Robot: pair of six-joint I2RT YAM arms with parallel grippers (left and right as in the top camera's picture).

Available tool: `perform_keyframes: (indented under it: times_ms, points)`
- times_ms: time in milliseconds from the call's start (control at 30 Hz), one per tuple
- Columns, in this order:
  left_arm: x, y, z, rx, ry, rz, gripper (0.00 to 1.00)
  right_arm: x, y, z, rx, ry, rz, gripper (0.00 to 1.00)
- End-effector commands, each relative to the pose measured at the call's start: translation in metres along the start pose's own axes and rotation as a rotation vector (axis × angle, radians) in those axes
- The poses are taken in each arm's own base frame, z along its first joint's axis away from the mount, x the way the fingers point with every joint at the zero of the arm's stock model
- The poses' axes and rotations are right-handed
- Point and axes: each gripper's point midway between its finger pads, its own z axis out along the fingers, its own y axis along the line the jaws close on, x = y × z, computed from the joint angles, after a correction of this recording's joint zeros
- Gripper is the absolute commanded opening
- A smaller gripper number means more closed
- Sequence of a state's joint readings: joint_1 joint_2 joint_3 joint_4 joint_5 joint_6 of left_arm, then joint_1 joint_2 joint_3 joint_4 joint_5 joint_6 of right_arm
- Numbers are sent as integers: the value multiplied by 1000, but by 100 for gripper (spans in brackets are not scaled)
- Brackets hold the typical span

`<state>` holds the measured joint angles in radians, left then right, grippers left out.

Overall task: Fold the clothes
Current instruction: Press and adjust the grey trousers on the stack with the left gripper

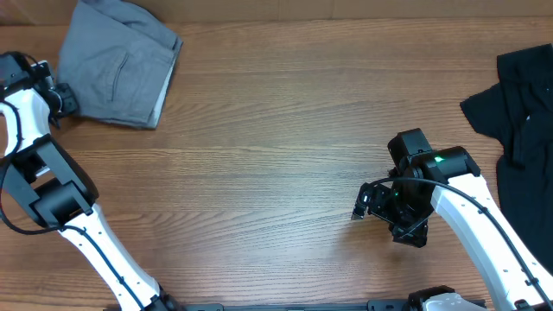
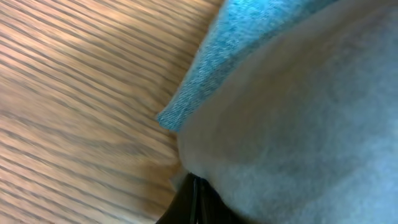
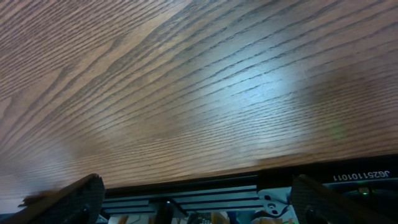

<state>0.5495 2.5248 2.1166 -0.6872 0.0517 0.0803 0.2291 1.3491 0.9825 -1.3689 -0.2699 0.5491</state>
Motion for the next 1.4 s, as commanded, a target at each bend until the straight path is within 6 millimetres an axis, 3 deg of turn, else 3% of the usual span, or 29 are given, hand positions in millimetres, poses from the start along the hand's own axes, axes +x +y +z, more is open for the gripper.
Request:
perform_keyframes:
  times_ms: [0, 200, 467, 567, 733, 767, 800, 833, 867, 1100, 1167, 1200, 1300, 1333, 1367]
  points:
    - [60, -58, 30, 121, 188, 45, 4, -7, 2, -6, 1, -44, -13, 100]
    - [85, -73, 24, 135, 295, 61, 4, -12, 6, -6, -14, -65, -23, 100]
    - [115, -72, 10, 130, 431, 24, 4, -19, 10, -7, -33, -91, -34, 100]
    - [113, -72, 6, 124, 429, 26, 4, -18, 12, -7, -42, -88, -61, 100]
    - [86, -59, -19, 42, 351, 28, 5, -18, 12, -7, -40, -86, -68, 100]
    - [77, -57, -28, 25, 325, 27, 9, -18, 12, -7, -41, -87, -75, 100]
    - [71, -56, -35, 20, 306, 26, 22, -18, 12, -7, -42, -88, -80, 100]
    - [63, -55, -45, 15, 280, 26, 77, -19, 13, -7, -43, -91, -81, 100]
    - [57, -55, -53, 15, 259, 26, 100, -20, 13, -7, -46, -94, -81, 100]
    - [11, -40, -118, -89, 90, -70, 99, -20, 13, -7, -46, -94, -83, 100]
    - [1, -41, -133, -87, 48, -72, 95, -20, 14, -7, -46, -96, -90, 100]
    - [-2, -41, -138, -86, 33, -72, 87, -20, 14, -7, -47, -97, -91, 100]
    - [-13, -41, -151, -83, -16, -77, 44, -21, 15, -7, -50, -102, -92, 100]
    - [-16, -41, -153, -82, -27, -82, 22, -22, 15, -7, -52, -104, -93, 100]
    - [-17, -42, -153, -79, -33, -93, 13, -23, 16, -7, -53, -106, -93, 100]
